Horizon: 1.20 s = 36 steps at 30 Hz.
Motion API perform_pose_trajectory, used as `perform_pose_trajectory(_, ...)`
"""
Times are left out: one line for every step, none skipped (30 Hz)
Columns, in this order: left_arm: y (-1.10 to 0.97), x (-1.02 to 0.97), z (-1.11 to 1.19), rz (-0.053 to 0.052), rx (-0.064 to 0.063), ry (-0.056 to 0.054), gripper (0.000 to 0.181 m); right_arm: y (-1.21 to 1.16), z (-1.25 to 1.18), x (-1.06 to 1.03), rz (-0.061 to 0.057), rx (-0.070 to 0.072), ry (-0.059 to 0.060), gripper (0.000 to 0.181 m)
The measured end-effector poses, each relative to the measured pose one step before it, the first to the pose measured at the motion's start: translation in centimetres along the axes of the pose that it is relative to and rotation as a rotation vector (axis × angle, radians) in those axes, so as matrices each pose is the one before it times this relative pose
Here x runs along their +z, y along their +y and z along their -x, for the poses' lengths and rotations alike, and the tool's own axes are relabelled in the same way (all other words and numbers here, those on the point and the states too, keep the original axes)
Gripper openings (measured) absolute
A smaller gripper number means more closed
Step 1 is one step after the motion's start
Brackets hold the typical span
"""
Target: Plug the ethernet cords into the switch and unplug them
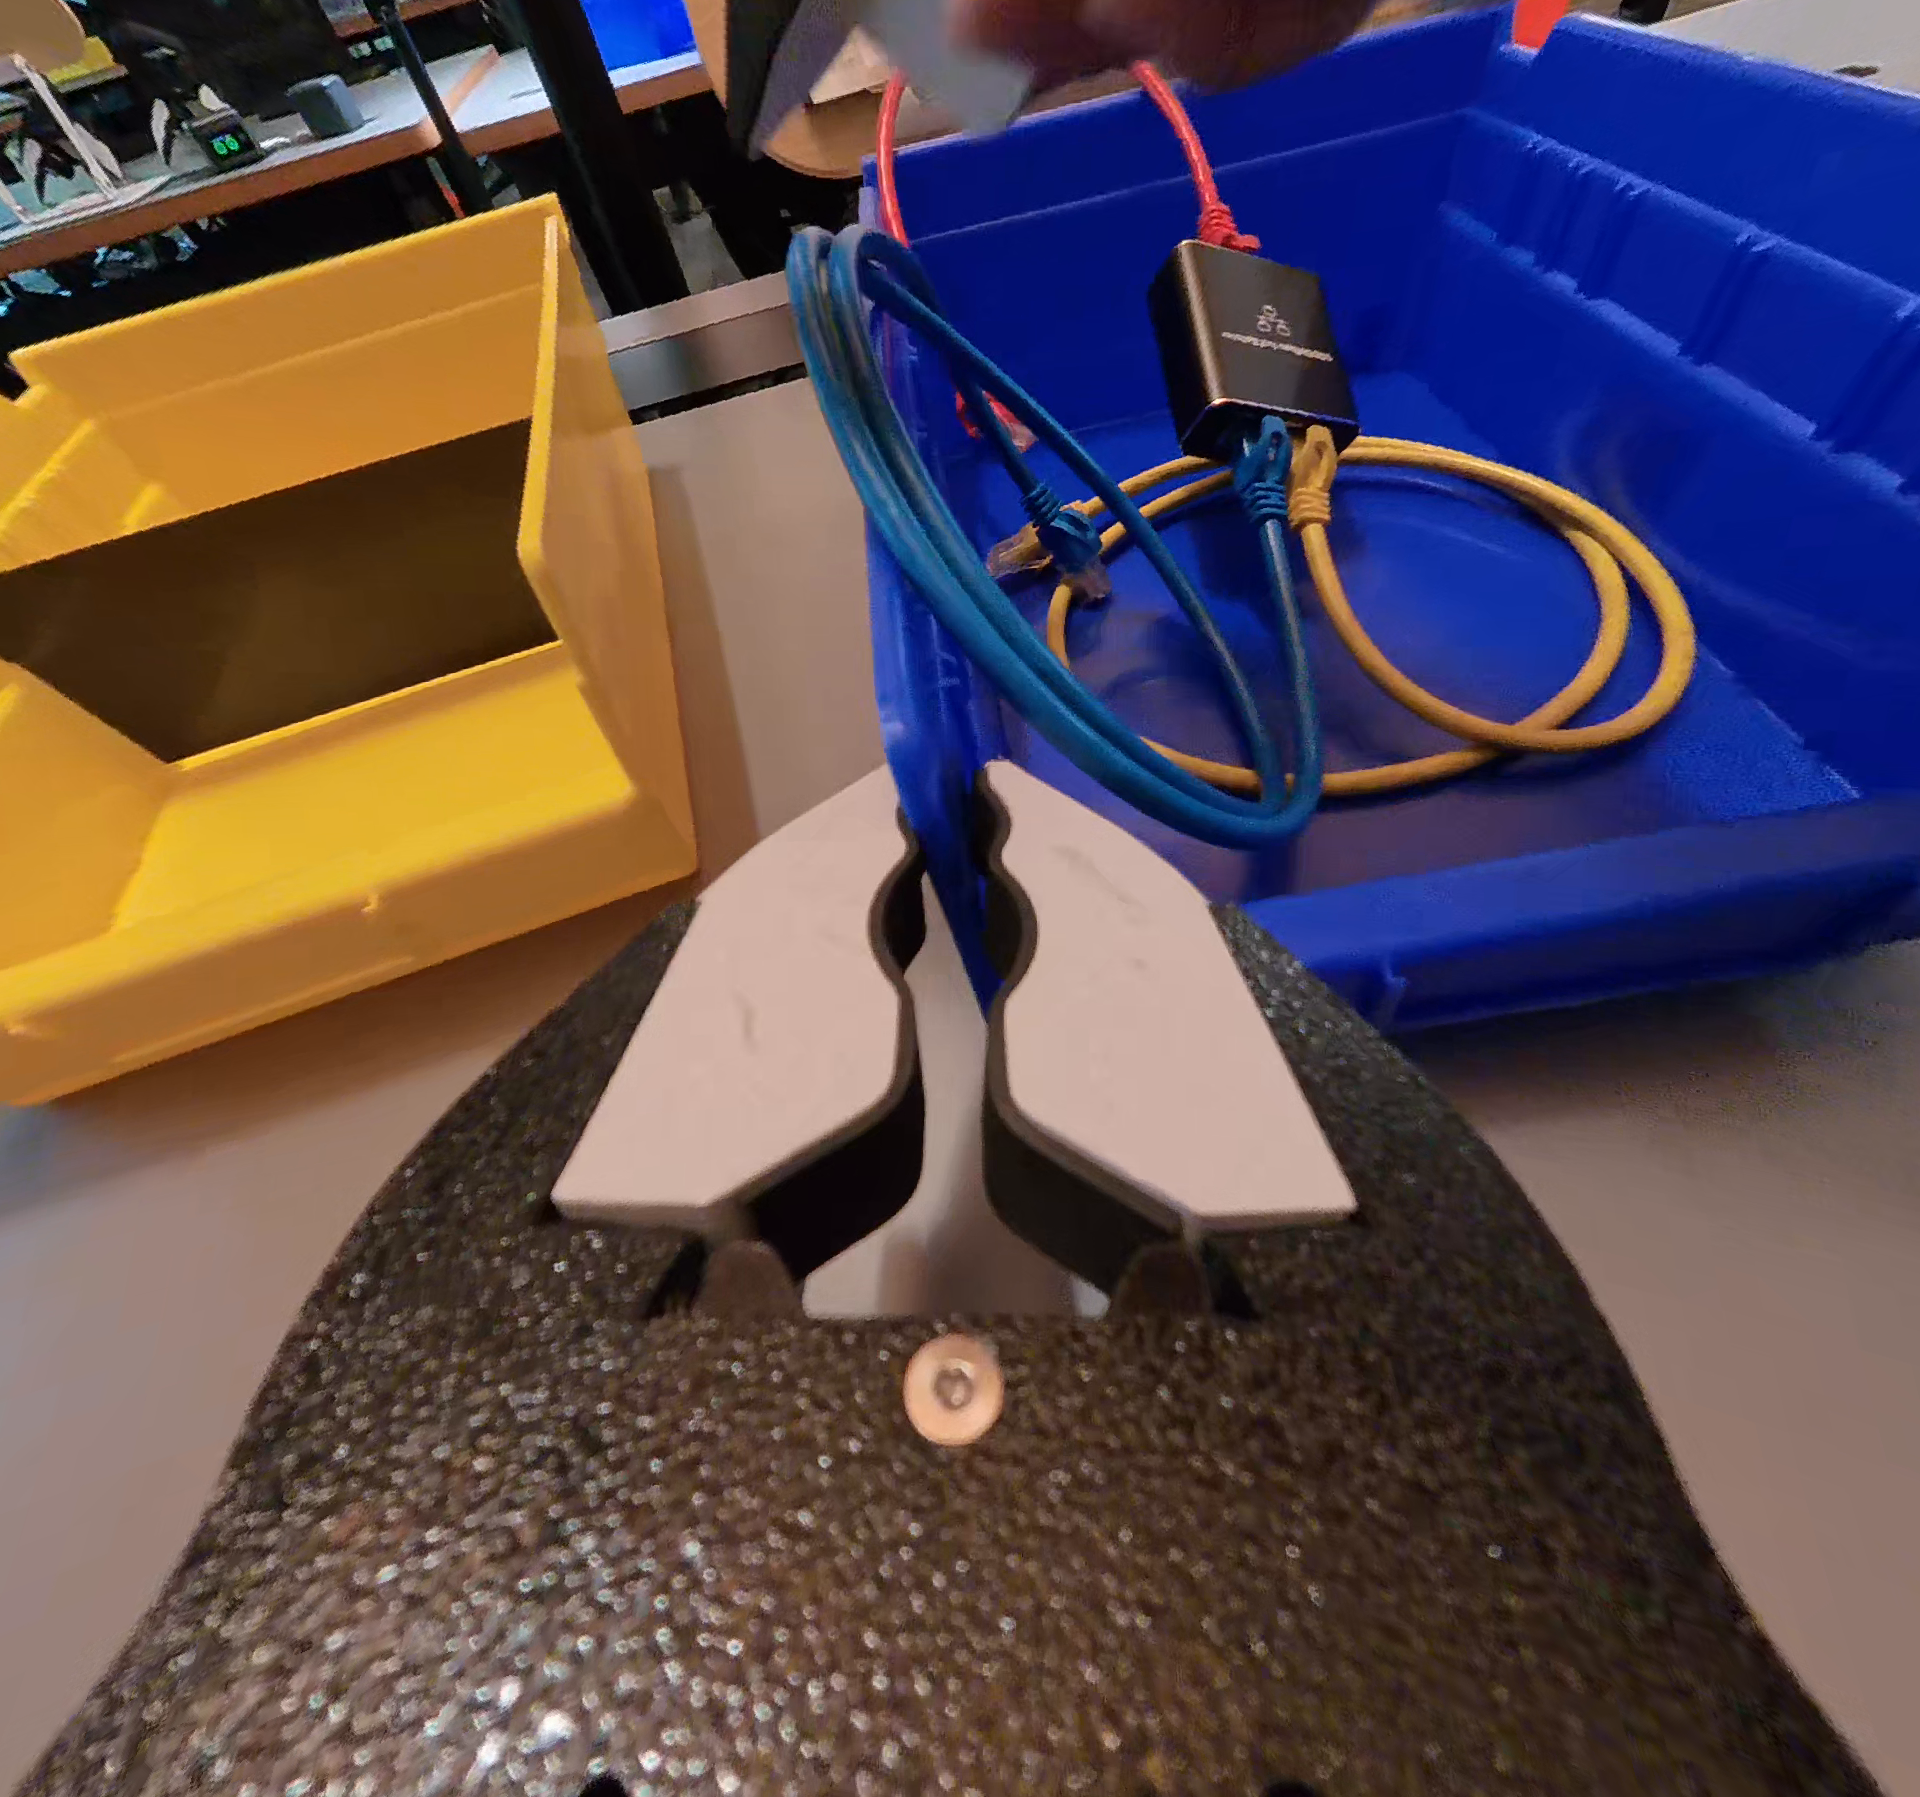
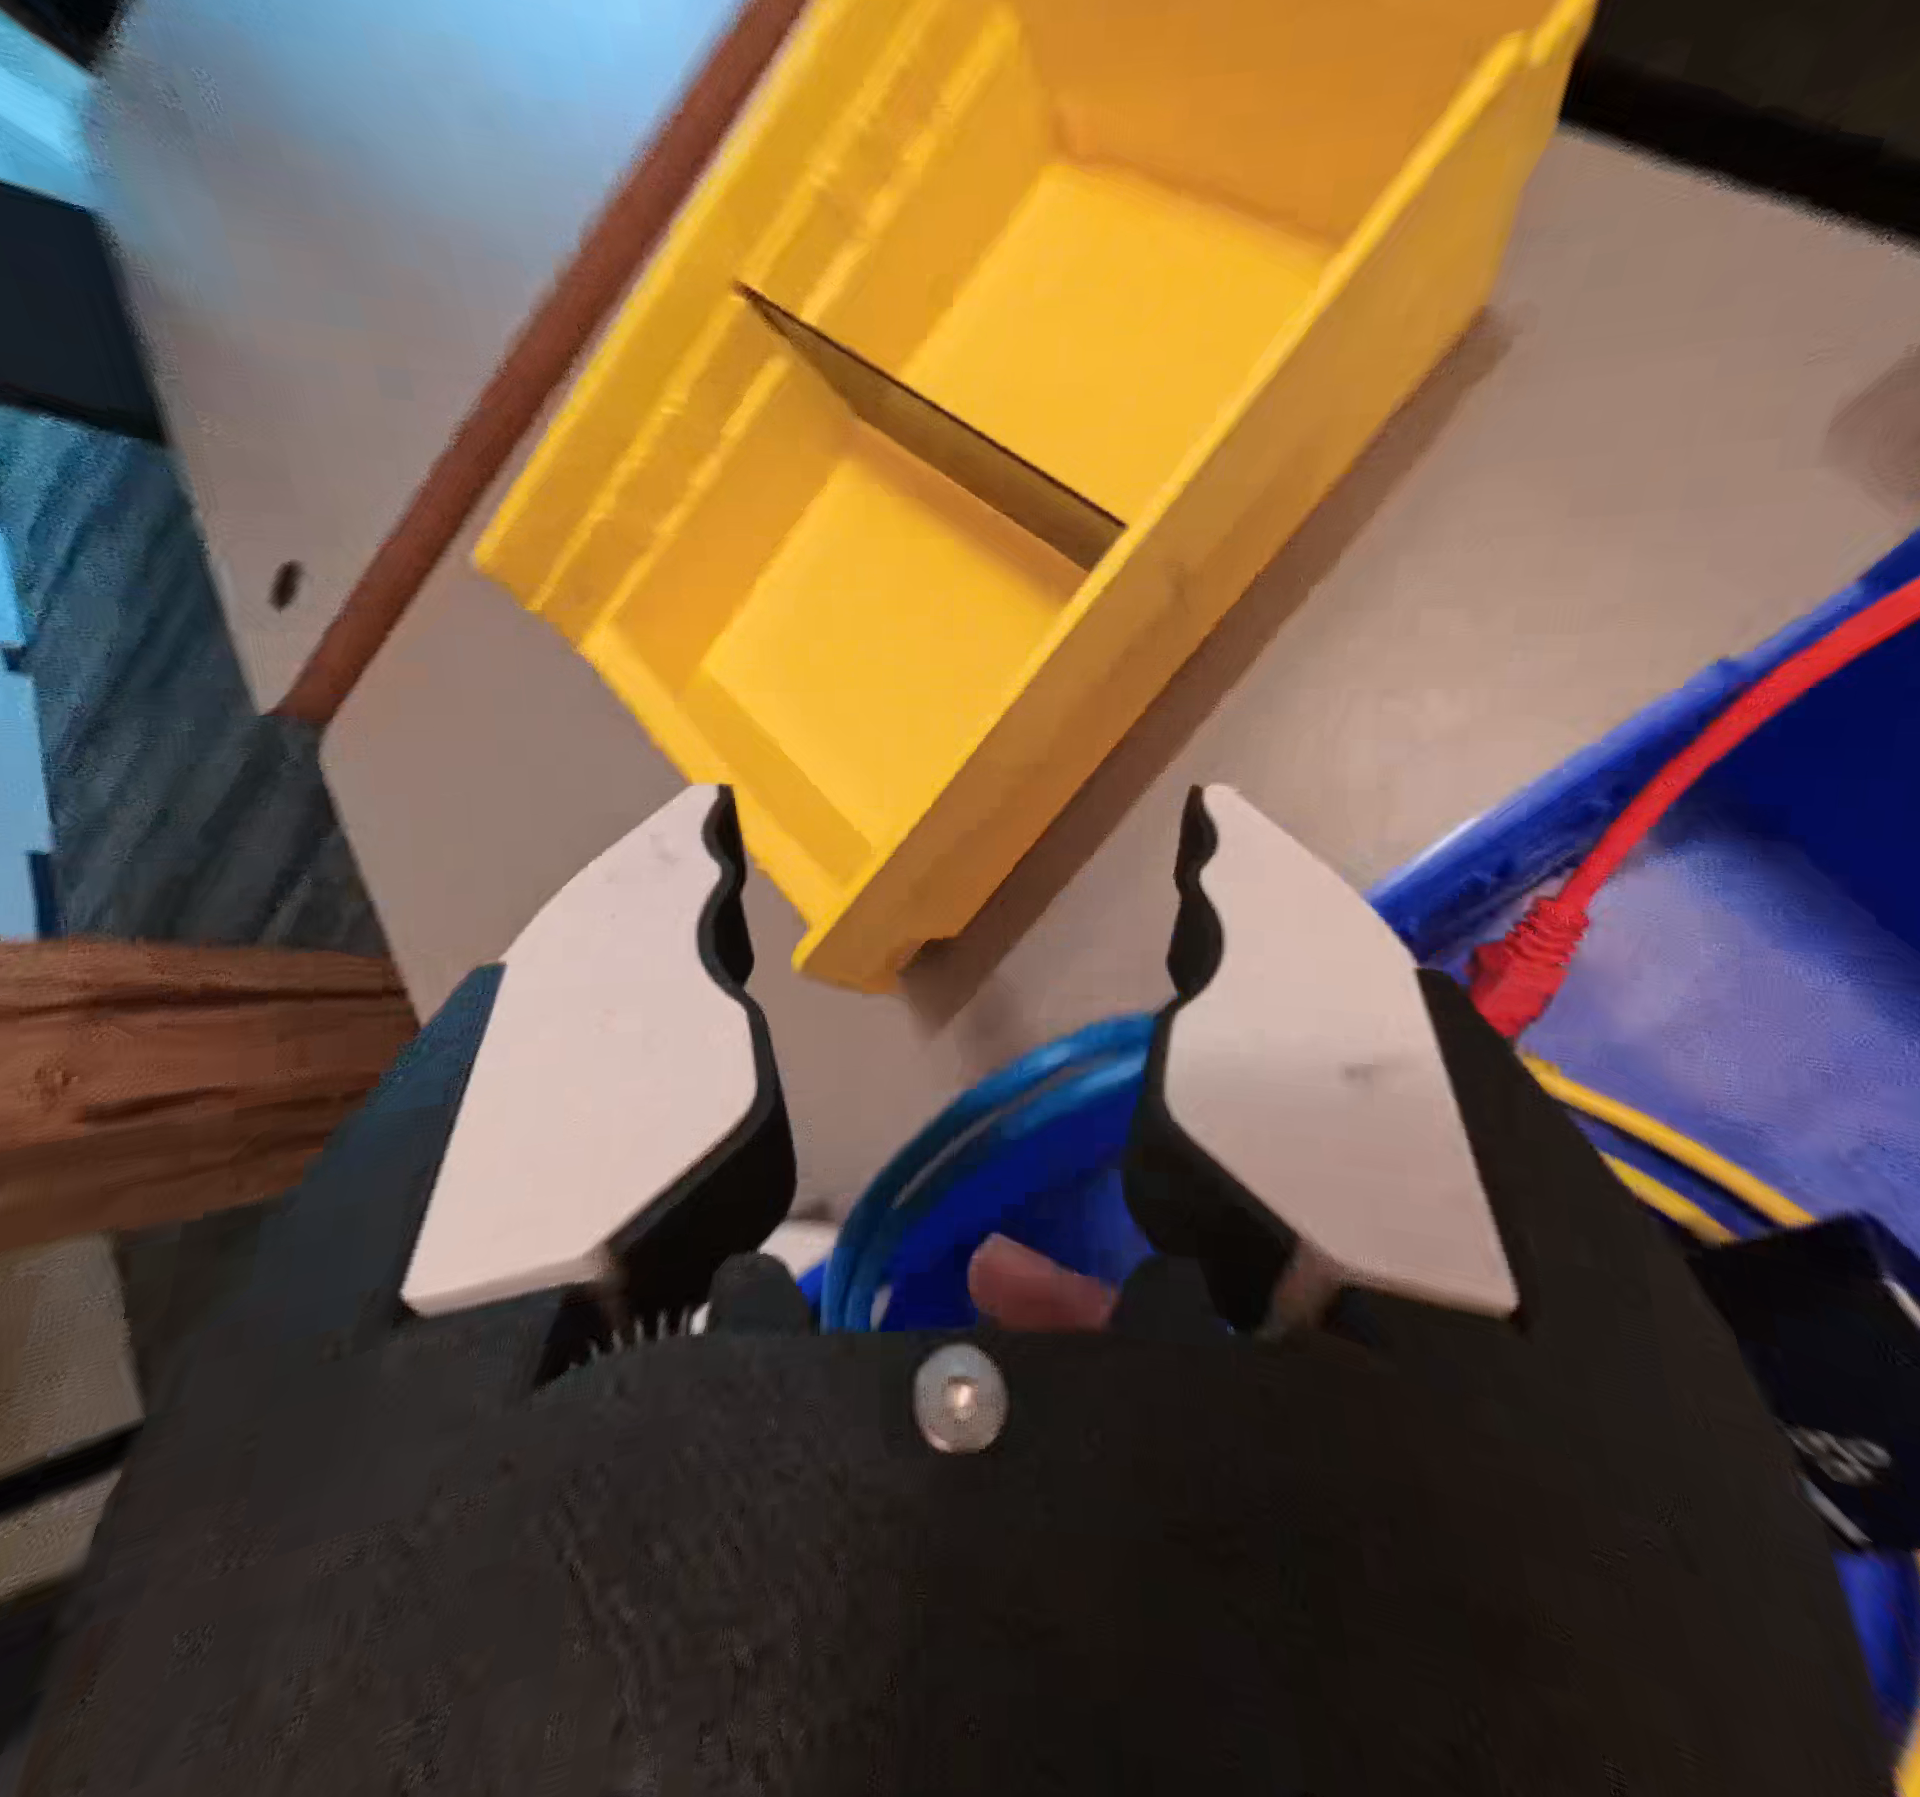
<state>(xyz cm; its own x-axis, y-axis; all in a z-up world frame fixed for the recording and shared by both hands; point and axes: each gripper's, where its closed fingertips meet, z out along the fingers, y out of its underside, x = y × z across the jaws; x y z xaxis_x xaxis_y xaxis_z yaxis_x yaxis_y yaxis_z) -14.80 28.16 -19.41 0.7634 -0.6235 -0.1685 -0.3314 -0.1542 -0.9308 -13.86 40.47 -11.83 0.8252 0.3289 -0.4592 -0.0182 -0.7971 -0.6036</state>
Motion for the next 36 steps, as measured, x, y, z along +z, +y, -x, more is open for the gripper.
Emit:
perform_pose_trajectory(0.057, -0.063, 0.171, -0.0003, 0.0063, -0.0023, 0.005, -0.062, -0.314, 1.320, 0.0305, 0.0344, 0.0239, 0.081)
perform_pose_trajectory(0.049, -0.061, 0.203, -0.0009, 0.0051, -0.0016, 0.005, -0.289, -0.551, 0.920, 0.0153, 0.0167, 0.0506, 0.080)
perform_pose_trajectory(0.078, -0.071, 0.293, 0.0001, 0.0020, -0.0047, 0.005, -0.477, -0.689, 0.631, 0.0034, -0.0160, 0.0608, 0.079)
perform_pose_trajectory(0.085, -0.080, 0.322, -0.0004, 0.0039, -0.0031, 0.006, -0.261, -0.324, 0.502, 0.0136, -0.0094, 0.0358, 0.072)
perform_pose_trajectory(0.072, -0.078, 0.309, -0.0005, -0.0019, -0.0018, 0.005, -0.145, 0.133, 0.357, 0.0224, 0.0078, 0.0091, 0.072)
perform_pose_trajectory(0.075, -0.059, 0.307, 0.0005, -0.0037, -0.0029, 0.005, -0.329, 0.407, 0.223, 0.0096, 0.0041, -0.0053, 0.072)
perform_pose_trajectory(0.042, -0.034, 0.211, -0.0002, -0.0081, -0.0001, 0.005, -0.416, 0.431, 0.158, -0.0010, 0.0027, -0.0038, 0.063)
perform_pose_trajectory(0.009, -0.022, 0.106, -0.0007, -0.0124, 0.0019, 0.005, -0.346, 0.345, 0.211, -0.0008, 0.0020, 0.0013, 0.053)
perform_pose_trajectory(-0.004, -0.004, 0.024, -0.0005, -0.0038, 0.0006, 0.005, -0.159, 0.149, 0.377, 0.0048, 0.0032, 0.0107, 0.049)
perform_pose_trajectory(-0.001, -0.004, 0.005, -0.0003, 0.0035, -0.0029, 0.005, 0.231, -0.095, 0.569, 0.0228, 0.0112, 0.0188, 0.050)
perform_pose_trajectory(0.002, -0.009, 0.003, 0.0001, 0.0036, -0.0037, 0.005, 0.453, -0.286, 0.657, 0.0339, 0.0176, 0.0244, 0.051)
perform_pose_trajectory(0.008, 0.006, 0.002, 0.0002, -0.0019, 0.0020, 0.005, 0.349, -0.348, 0.635, 0.0243, 0.0099, 0.0275, 0.051)
perform_pose_trajectory(0.000, 0.015, 0.005, 0.0002, -0.0070, 0.0067, 0.005, 0.285, -0.501, 0.518, 0.0230, -0.0048, 0.0339, 0.047)
perform_pose_trajectory(0.024, 0.004, 0.012, 0.0020, -0.0081, 0.0066, 0.005, 0.119, -0.789, 0.281, 0.0201, -0.0107, 0.0488, 0.040)
perform_pose_trajectory(0.013, 0.003, 0.006, 0.0003, -0.0078, 0.0062, 0.005, -0.030, -0.833, 0.076, 0.0153, -0.0164, 0.0498, 0.029)
perform_pose_trajectory(-0.009, 0.006, 0.015, -0.0006, -0.0069, 0.0061, 0.004, -0.143, 0.028, -0.072, 0.0091, -0.0052, -0.0001, 0.027)
perform_pose_trajectory(0.007, -0.002, -0.006, 0.0002, -0.0055, 0.0062, 0.004, -0.392, 0.194, -0.068, -0.0039, 0.0274, 0.0053, 0.024)
perform_pose_trajectory(-0.049, -0.003, -0.042, -0.0037, -0.0026, 0.0082, 0.004, -0.231, 0.672, 0.060, 0.0042, 0.0122, -0.0145, 0.022)
perform_pose_trajectory(-0.010, -0.019, -0.001, -0.0013, -0.0026, 0.0038, 0.004, 0.156, 0.359, 0.315, 0.0226, -0.0117, 0.0119, 0.031)
perform_pose_trajectory(0.003, 0.001, 0.041, -0.0003, -0.0006, 0.0003, 0.004, 0.402, 0.080, 0.446, 0.0324, -0.0268, 0.0265, 0.030)
perform_pose_trajectory(0.012, 0.001, 0.013, 0.0007, -0.0007, 0.0019, 0.004, 0.362, -0.062, 0.475, 0.0293, -0.0169, 0.0261, 0.027)
perform_pose_trajectory(0.005, 0.008, -0.007, 0.0000, -0.0036, 0.0039, 0.004, 0.120, -0.158, 0.445, 0.0130, 0.0021, 0.0229, 0.026)
perform_pose_trajectory(-0.003, -0.008, 0.003, -0.0002, -0.0025, 0.0029, 0.004, 0.006, -0.108, 0.449, 0.0015, 0.0134, 0.0108, 0.026)
perform_pose_trajectory(-0.006, -0.007, 0.010, -0.0012, -0.0020, 0.0010, 0.004, 0.217, 0.160, 0.528, 0.0106, 0.0161, -0.0174, 0.024)
perform_pose_trajectory(0.021, 0.003, 0.061, 0.0015, -0.0037, -0.0019, 0.004, 0.457, 0.266, 0.635, 0.0211, 0.0125, -0.0271, 0.024)
perform_pose_trajectory(0.011, 0.000, 0.004, 0.0006, -0.0024, 0.0016, 0.004, 0.224, 0.072, 0.471, 0.0090, -0.0046, -0.0085, 0.025)
perform_pose_trajectory(0.047, 0.015, 0.039, 0.0036, -0.0014, -0.0014, 0.004, -0.065, -0.057, 0.243, -0.0060, -0.0224, 0.0215, 0.028)
perform_pose_trajectory(-0.029, 0.010, 0.005, -0.0020, 0.0033, -0.0018, 0.004, 0.033, 0.018, 0.224, -0.0009, -0.0398, 0.0314, 0.031)
perform_pose_trajectory(-0.013, 0.015, 0.033, -0.0006, 0.0087, -0.0061, 0.004, -0.188, 0.109, 0.065, -0.0149, -0.0285, 0.0171, 0.033)
perform_pose_trajectory(-0.031, 0.025, 0.092, -0.0032, 0.0173, -0.0098, 0.004, -0.242, 0.453, 0.079, -0.0167, 0.0218, -0.0284, 0.030)
perform_pose_trajectory(0.004, 0.033, 0.142, -0.0010, 0.0229, -0.0115, 0.005, -0.332, 0.281, 0.063, -0.0266, 0.0470, -0.0308, 0.025)
perform_pose_trajectory(0.006, -0.012, 0.131, -0.0027, 0.0146, -0.0071, 0.005, -0.275, 0.243, 0.030, -0.0230, 0.0415, -0.0367, 0.017)
perform_pose_trajectory(0.012, -0.010, 0.071, -0.0010, 0.0041, 0.0001, 0.005, -0.125, 0.310, -0.006, -0.0084, 0.0207, -0.0408, 0.013)
perform_pose_trajectory(0.019, -0.006, -0.011, 0.0004, 0.0017, 0.0072, 0.005, 0.080, 0.222, -0.044, 0.0128, -0.0276, -0.0142, 0.011)
perform_pose_trajectory(-0.044, -0.020, -0.035, -0.0057, 0.0062, 0.0097, 0.005, 0.049, 0.037, -0.175, 0.0160, -0.0776, 0.0188, 0.007)
perform_pose_trajectory(0.007, -0.019, 0.033, -0.0017, 0.0071, 0.0047, 0.005, -0.169, 0.026, -0.377, 0.0005, -0.0889, 0.0301, 0.005)
